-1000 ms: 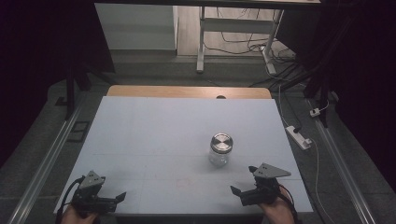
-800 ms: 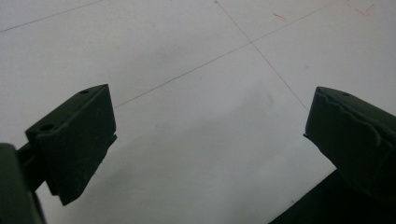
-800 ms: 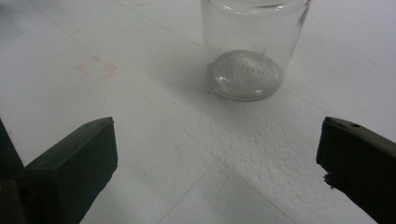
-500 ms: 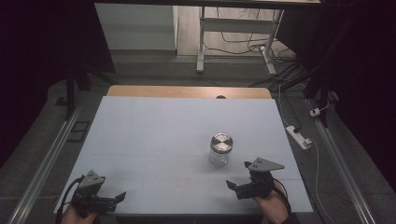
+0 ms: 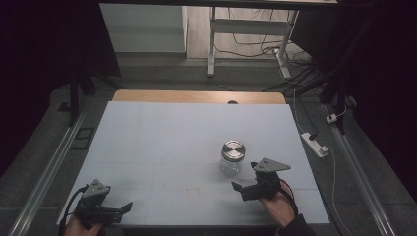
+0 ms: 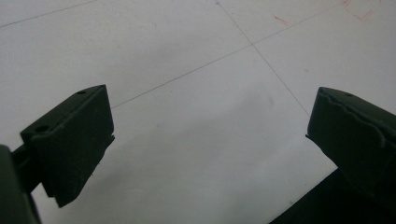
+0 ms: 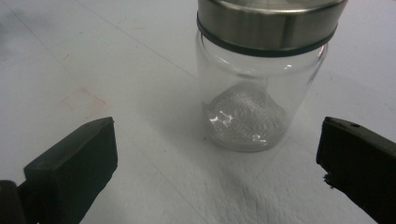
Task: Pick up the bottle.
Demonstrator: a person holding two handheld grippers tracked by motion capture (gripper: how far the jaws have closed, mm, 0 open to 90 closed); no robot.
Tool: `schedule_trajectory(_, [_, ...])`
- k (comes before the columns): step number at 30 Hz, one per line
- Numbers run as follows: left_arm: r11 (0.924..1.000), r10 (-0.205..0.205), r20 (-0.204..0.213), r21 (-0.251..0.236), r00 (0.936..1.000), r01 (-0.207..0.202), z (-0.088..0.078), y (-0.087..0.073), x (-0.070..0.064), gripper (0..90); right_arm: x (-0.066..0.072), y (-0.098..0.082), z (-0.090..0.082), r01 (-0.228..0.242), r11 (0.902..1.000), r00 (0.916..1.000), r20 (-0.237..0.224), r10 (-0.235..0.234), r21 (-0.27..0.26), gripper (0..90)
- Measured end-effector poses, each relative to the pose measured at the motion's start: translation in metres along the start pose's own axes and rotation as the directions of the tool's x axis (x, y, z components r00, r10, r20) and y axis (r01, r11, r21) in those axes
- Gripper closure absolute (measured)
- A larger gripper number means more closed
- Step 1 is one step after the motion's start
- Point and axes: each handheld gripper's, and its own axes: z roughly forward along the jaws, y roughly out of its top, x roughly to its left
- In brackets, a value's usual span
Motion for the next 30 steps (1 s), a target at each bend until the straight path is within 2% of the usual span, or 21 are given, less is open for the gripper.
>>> schedule_trajectory(7, [1.0, 0.004, 0.0, 0.003, 1.0, -0.004, 0.0, 0.0, 0.0, 1.3, -0.008, 0.006, 0.013, -0.022, 0.9998, 0.9994, -0.026, 0.022, 0.001, 0.0])
schedule_trajectory(12, [1.0, 0.005, 0.0, 0.004, 1.0, -0.005, 0.0, 0.0, 0.0, 1.2, -0.013, 0.012, 0.023, -0.029, 0.9996, 0.9995, -0.006, 0.03, 0.005, 0.0])
schedule_trajectory(16, [1.0, 0.003, 0.005, 0.005, 1.0, -0.003, 0.001, 0.0, 0.0, 1.0, -0.015, 0.015, 0.029, -0.01, 0.9998, 0.9995, 0.031, 0.01, 0.016, 0.0])
schedule_trajectory(22, [1.0, 0.003, 0.008, 0.007, 1.0, -0.003, 0.001, 0.0, 0.0, 1.0, -0.018, 0.018, 0.04, 0.014, 0.9991, 0.9993, 0.034, -0.015, 0.04, 0.0])
schedule_trajectory(30, [1.0, 0.004, 0.012, 0.009, 0.9999, -0.004, 0.001, 0.0, 0.001, 1.0, -0.021, 0.024, 0.053, 0.009, 0.9982, 0.9994, 0.032, -0.011, 0.059, 0.0])
